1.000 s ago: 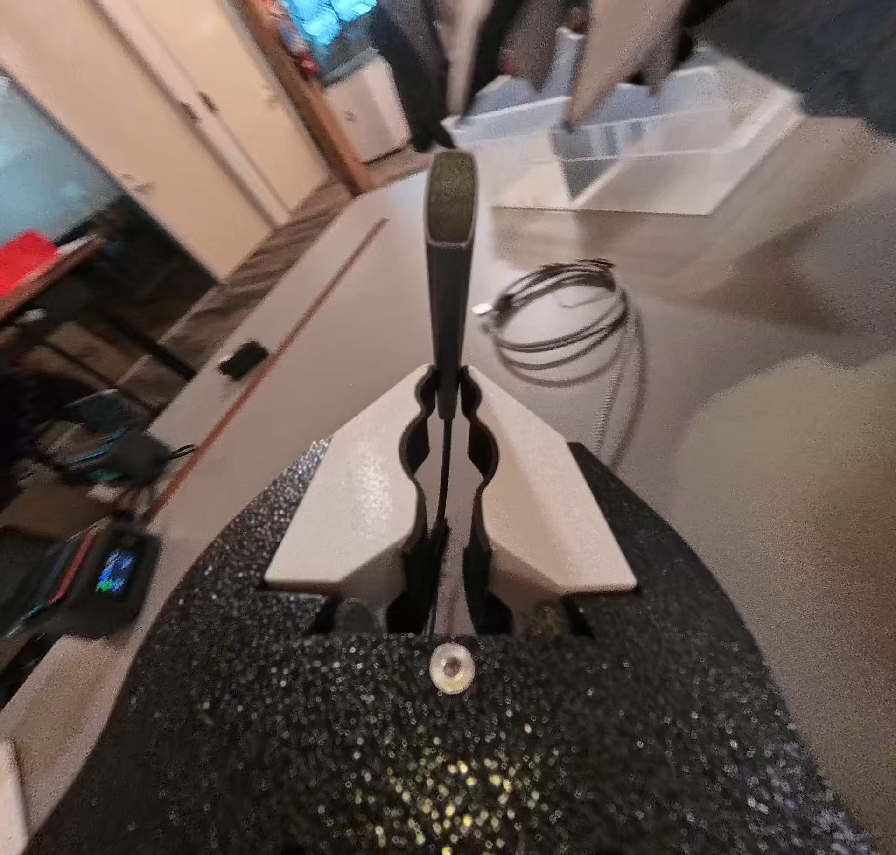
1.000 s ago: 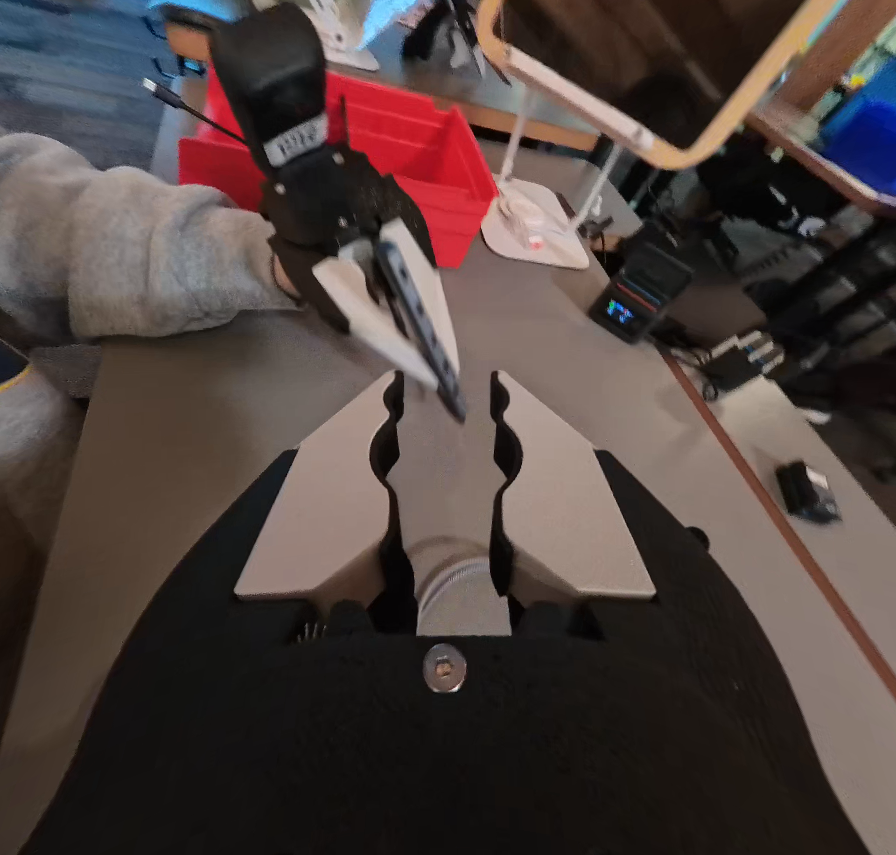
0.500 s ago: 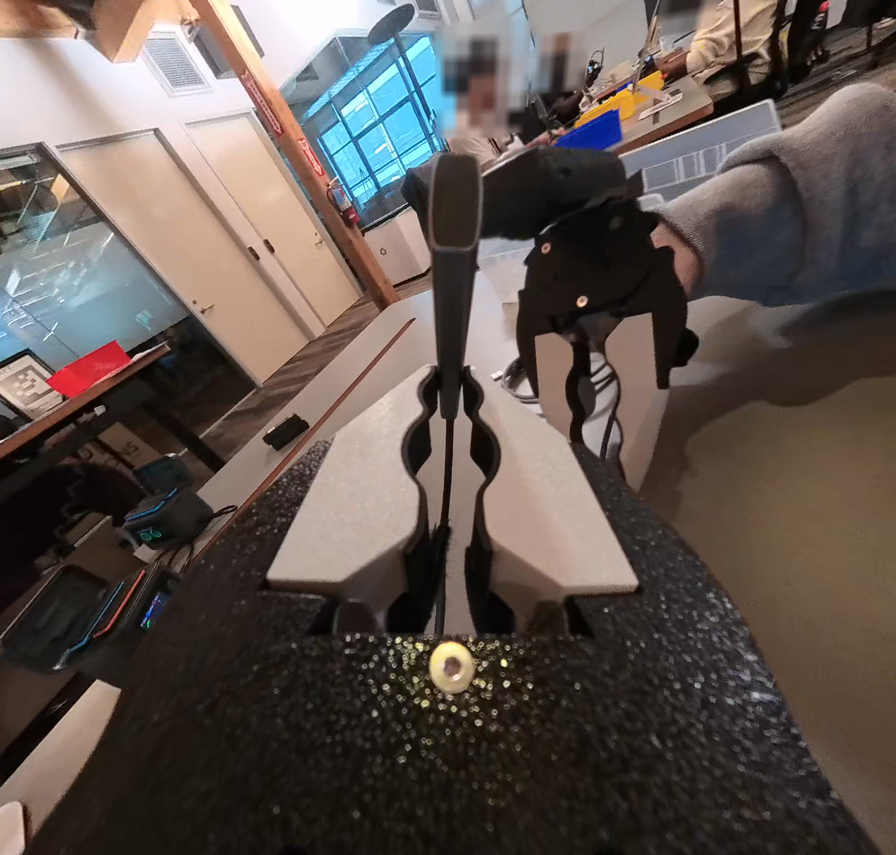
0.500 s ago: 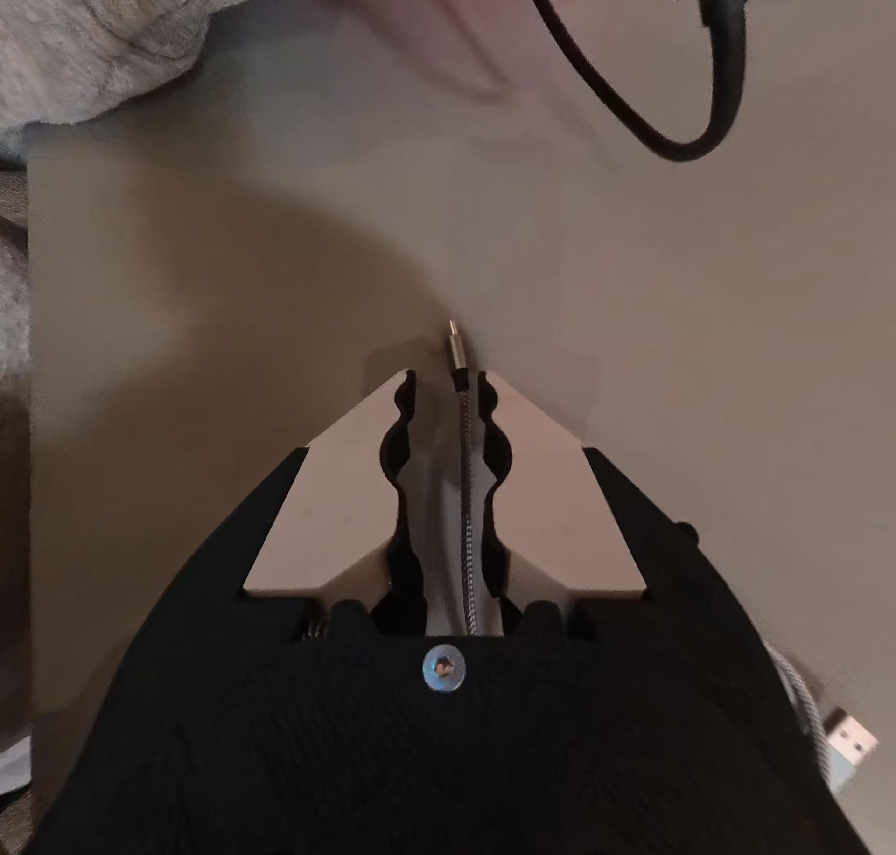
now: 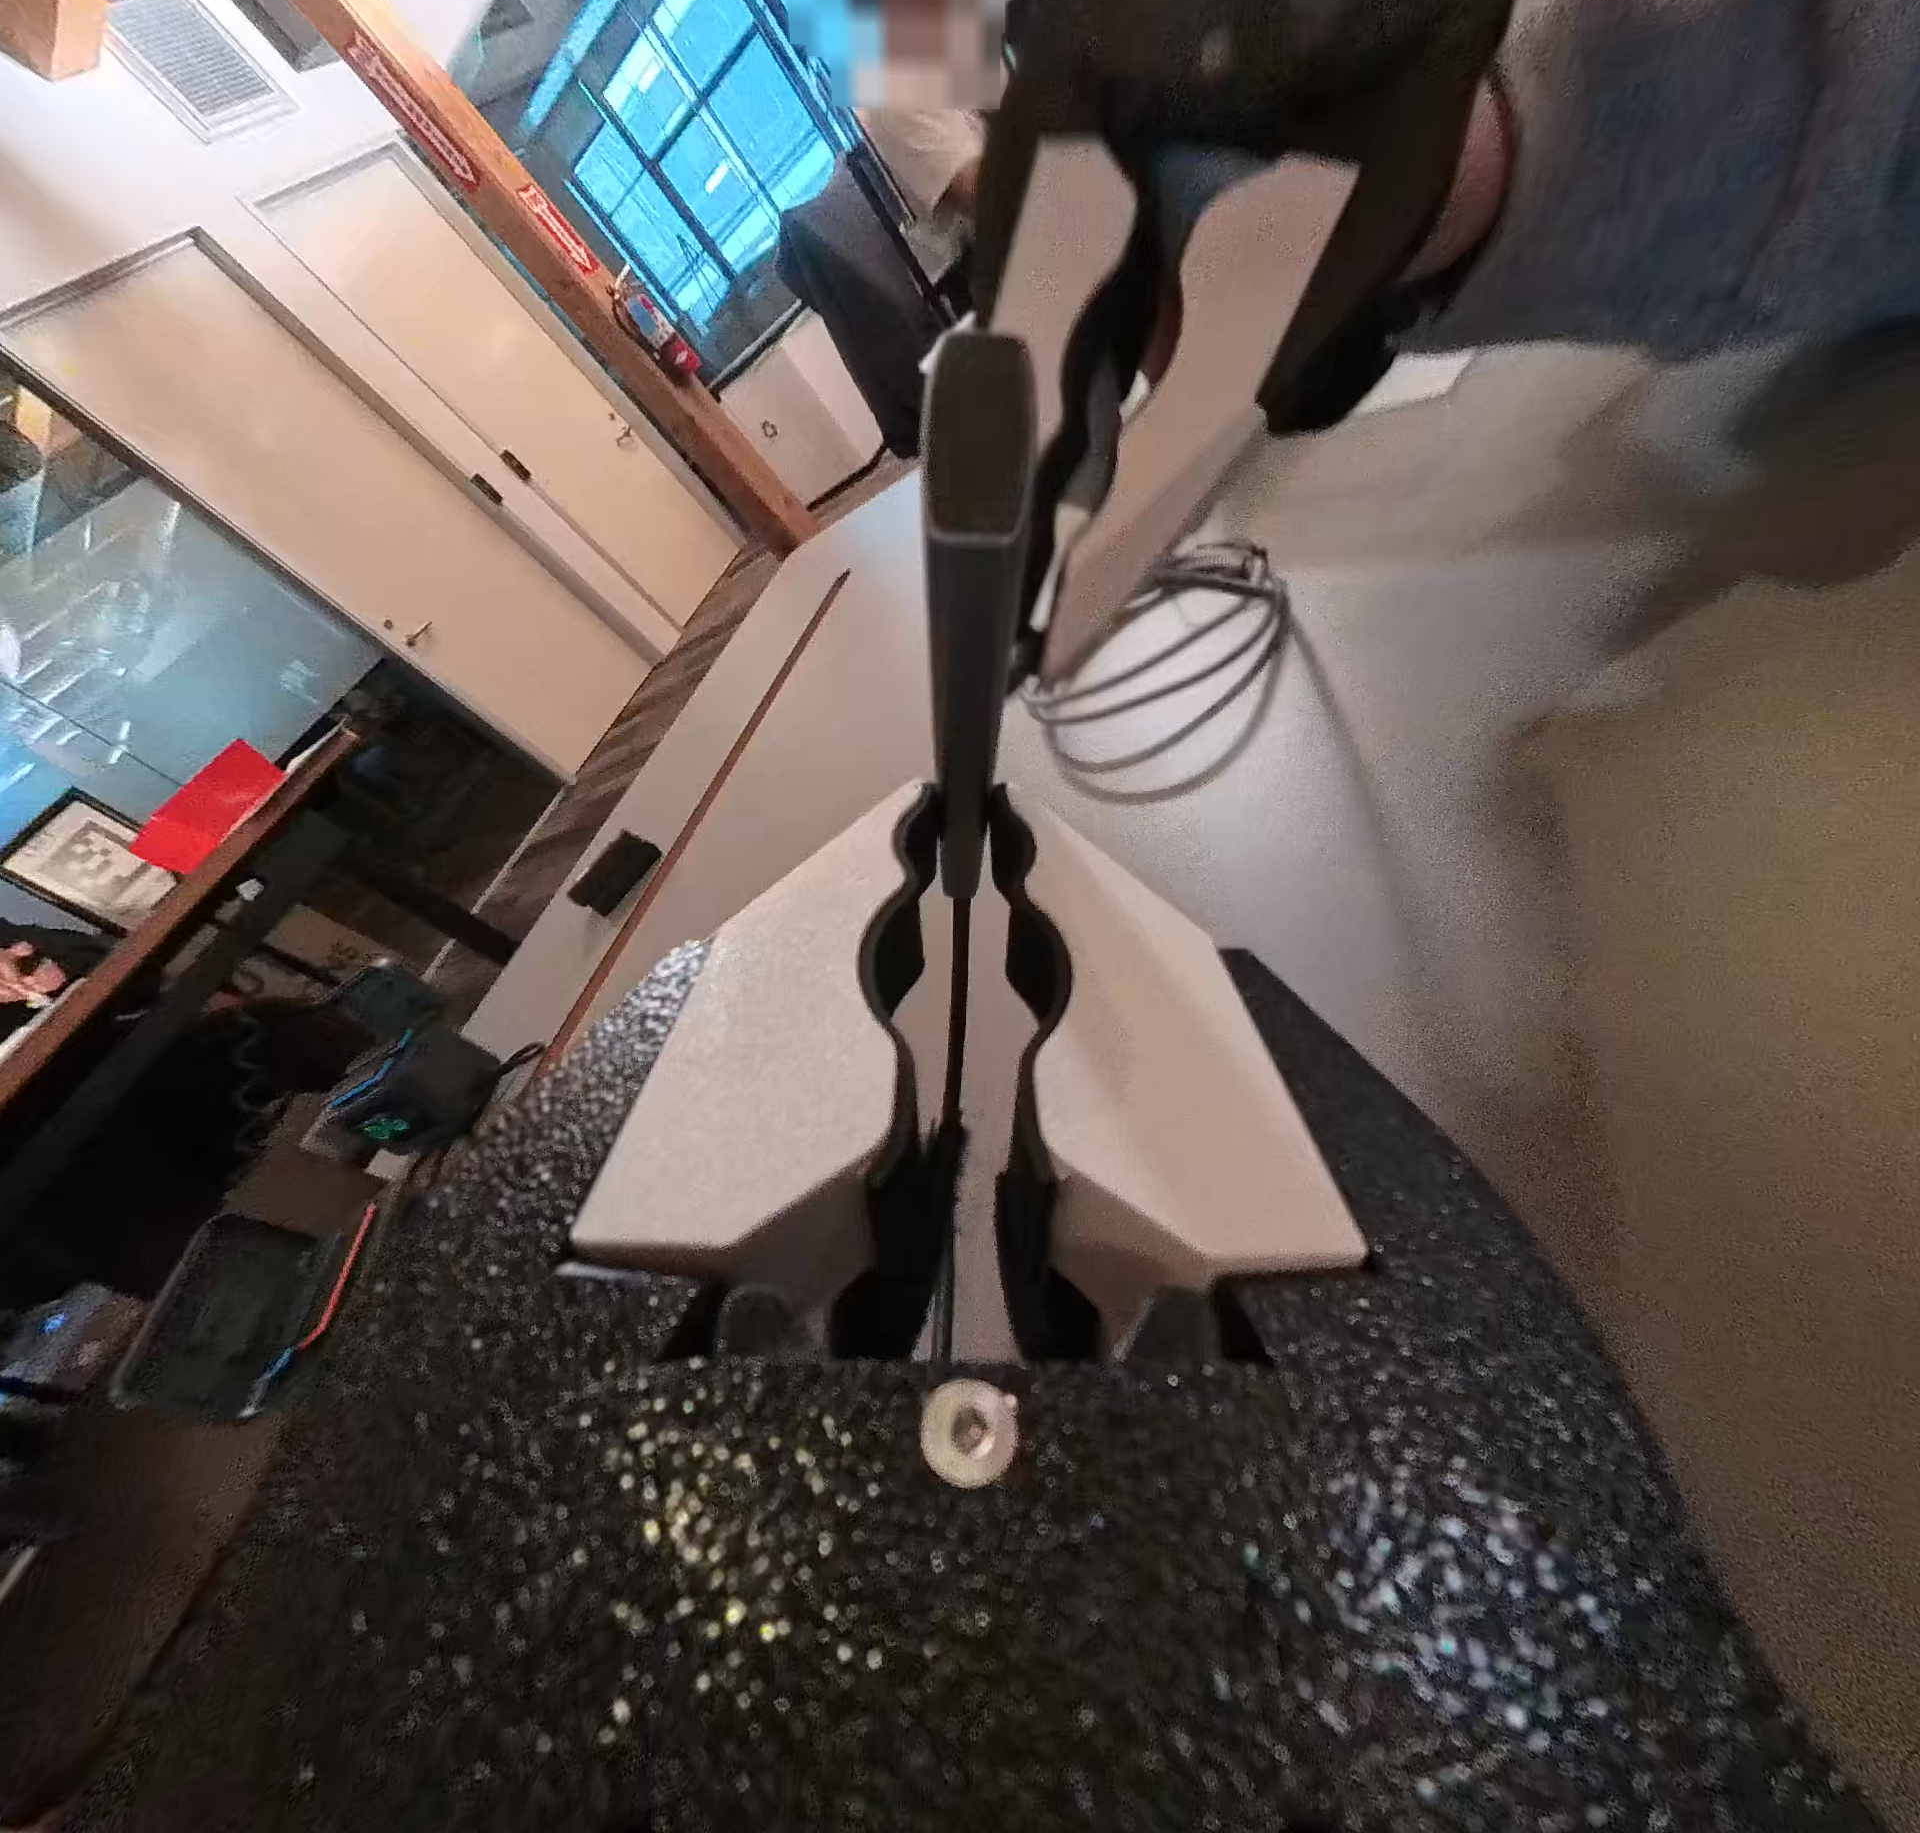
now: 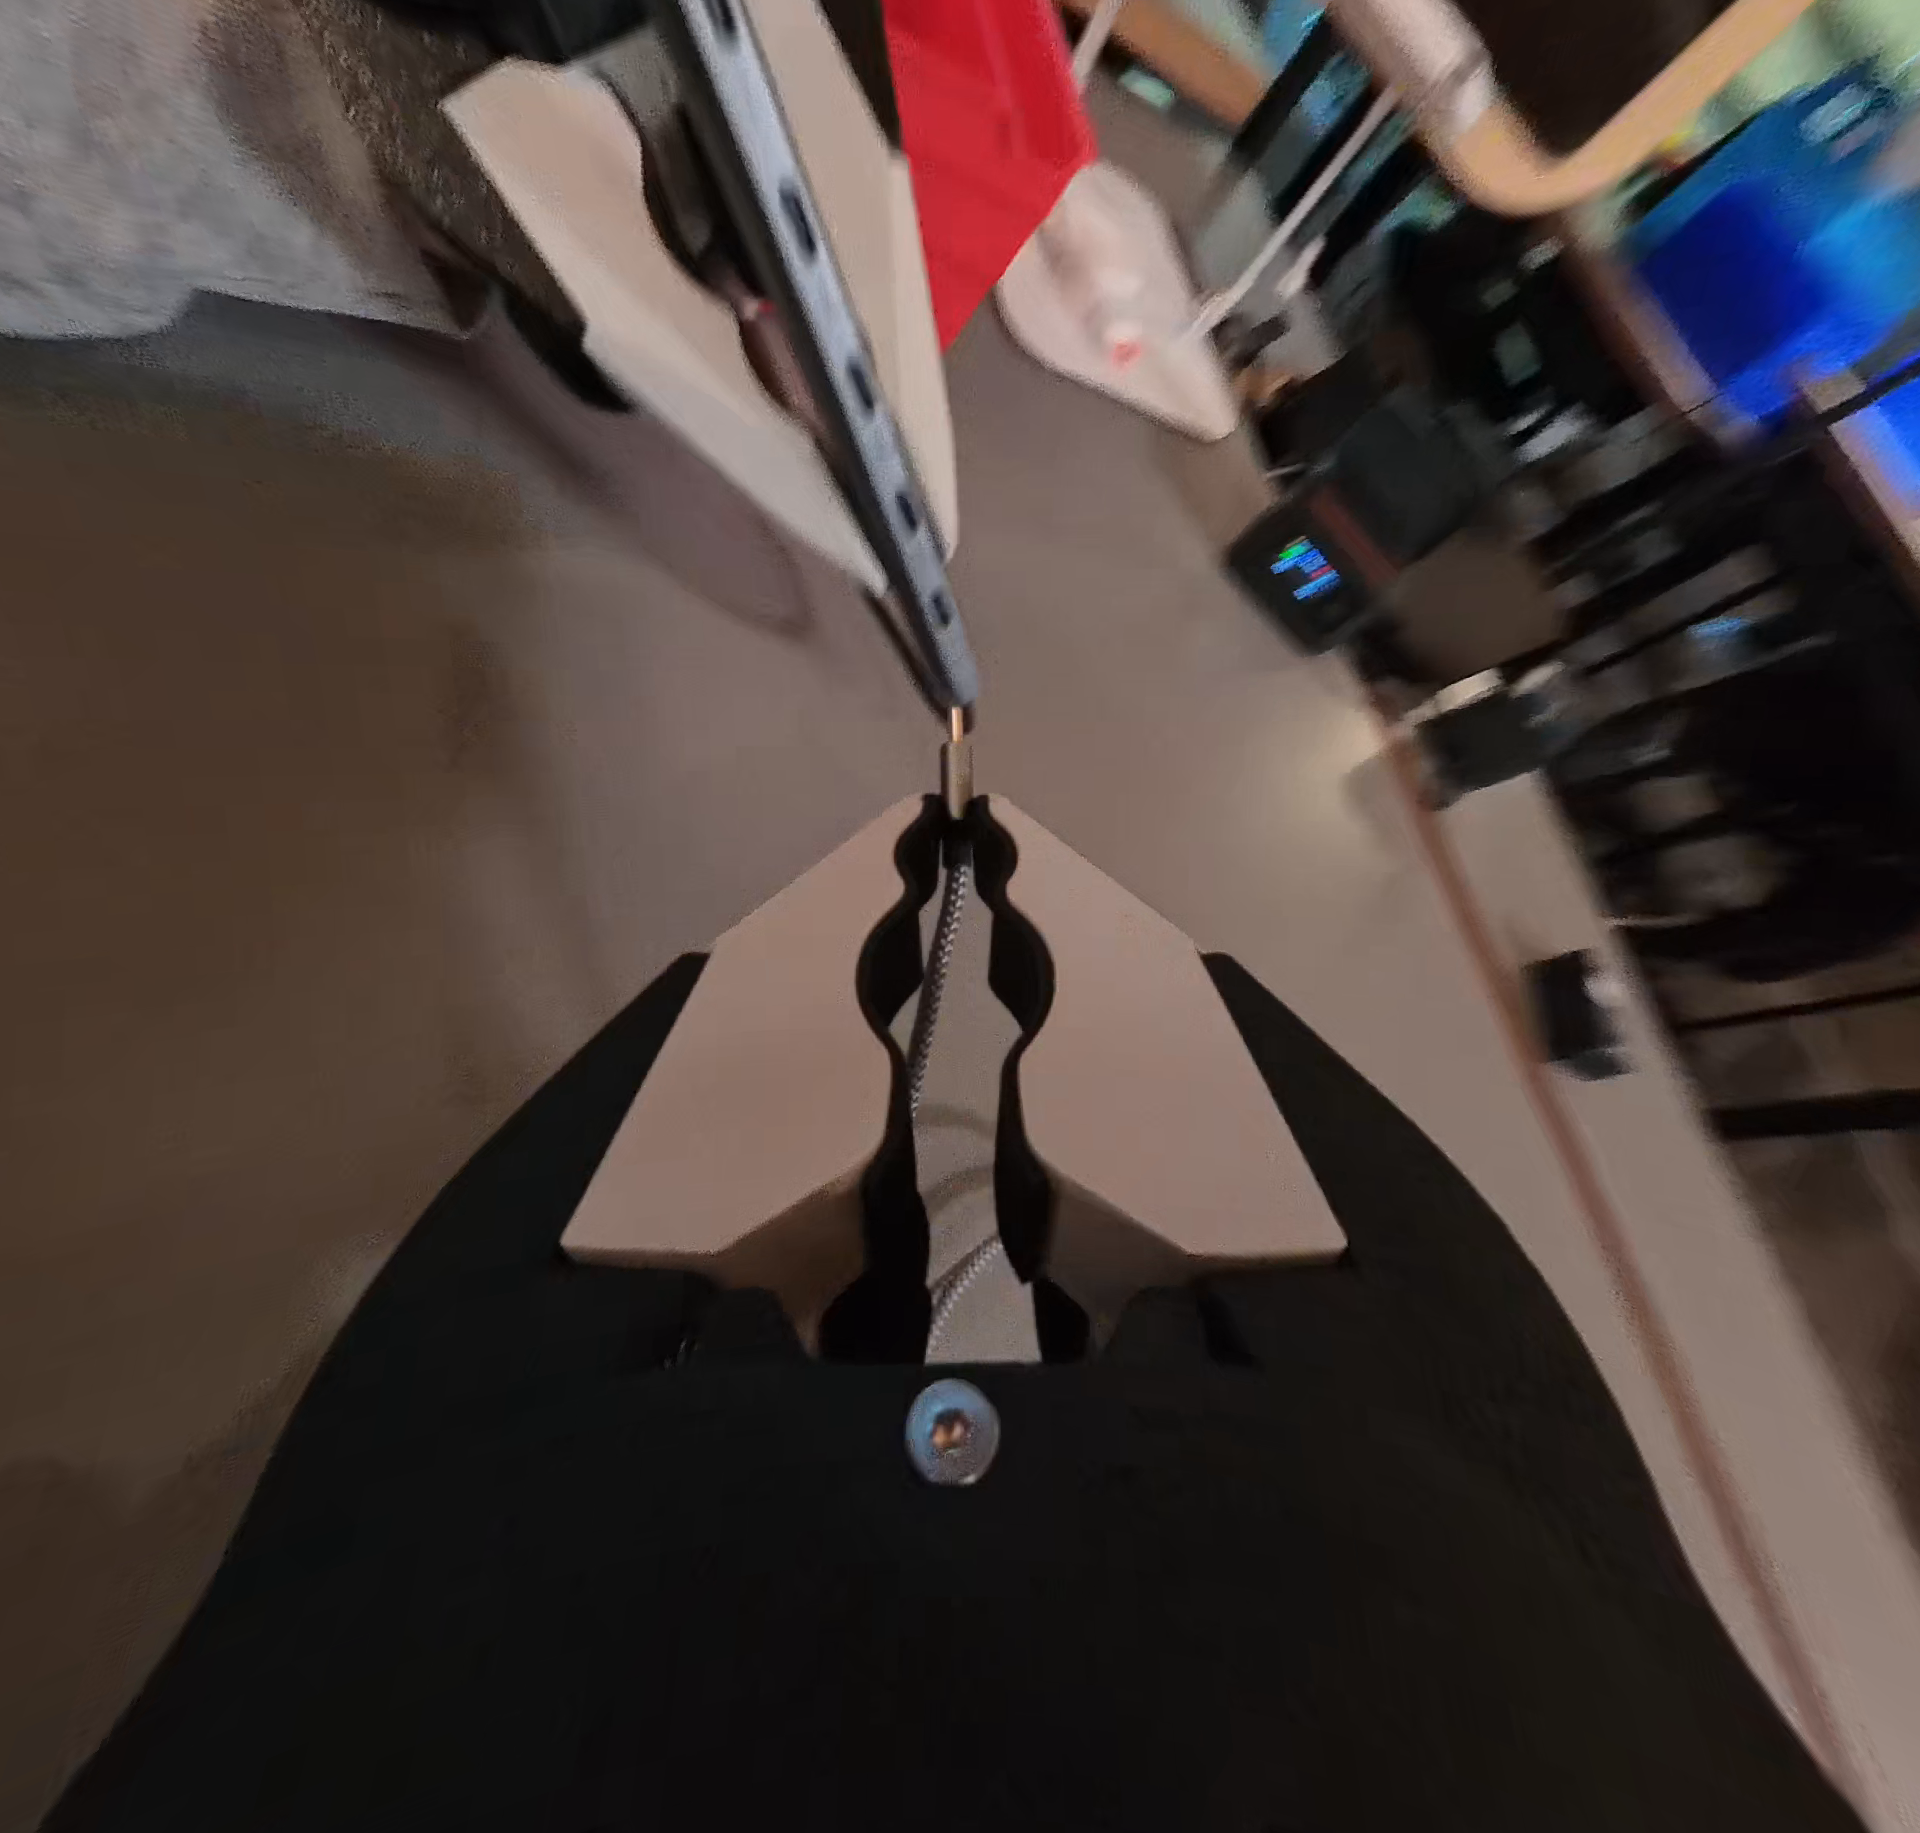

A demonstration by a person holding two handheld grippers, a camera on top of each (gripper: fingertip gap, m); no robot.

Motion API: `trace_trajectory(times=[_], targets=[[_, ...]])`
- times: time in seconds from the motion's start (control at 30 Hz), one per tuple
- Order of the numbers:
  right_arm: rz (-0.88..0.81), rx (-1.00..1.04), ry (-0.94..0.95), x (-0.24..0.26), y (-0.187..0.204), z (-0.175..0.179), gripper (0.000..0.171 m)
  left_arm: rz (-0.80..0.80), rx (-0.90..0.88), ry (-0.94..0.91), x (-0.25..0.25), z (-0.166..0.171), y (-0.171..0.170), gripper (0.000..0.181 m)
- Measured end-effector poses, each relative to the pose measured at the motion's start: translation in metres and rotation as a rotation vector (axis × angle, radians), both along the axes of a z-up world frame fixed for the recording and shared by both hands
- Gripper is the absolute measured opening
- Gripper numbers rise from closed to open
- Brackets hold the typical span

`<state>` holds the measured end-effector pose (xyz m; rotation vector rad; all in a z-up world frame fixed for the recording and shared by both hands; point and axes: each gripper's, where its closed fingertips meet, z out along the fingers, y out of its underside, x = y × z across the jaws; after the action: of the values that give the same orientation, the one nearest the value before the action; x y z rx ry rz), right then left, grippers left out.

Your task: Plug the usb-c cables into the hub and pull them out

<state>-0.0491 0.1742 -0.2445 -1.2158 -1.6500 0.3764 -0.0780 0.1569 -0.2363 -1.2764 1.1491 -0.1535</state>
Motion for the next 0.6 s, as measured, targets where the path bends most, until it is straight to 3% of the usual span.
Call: trace_trajectory(times=[0.23,0.6], targets=[[-0.021,0.452,-0.128,-0.011,-0.007,-0.004,0.004,0.098,0.097,0.173,-0.001,-0.017,0.008,0.007],[-0.023,0.579,-0.186,-0.011,-0.010,-0.010,0.004,0.119,0.157,0.356,0.004,-0.033,0.007,0.007]])
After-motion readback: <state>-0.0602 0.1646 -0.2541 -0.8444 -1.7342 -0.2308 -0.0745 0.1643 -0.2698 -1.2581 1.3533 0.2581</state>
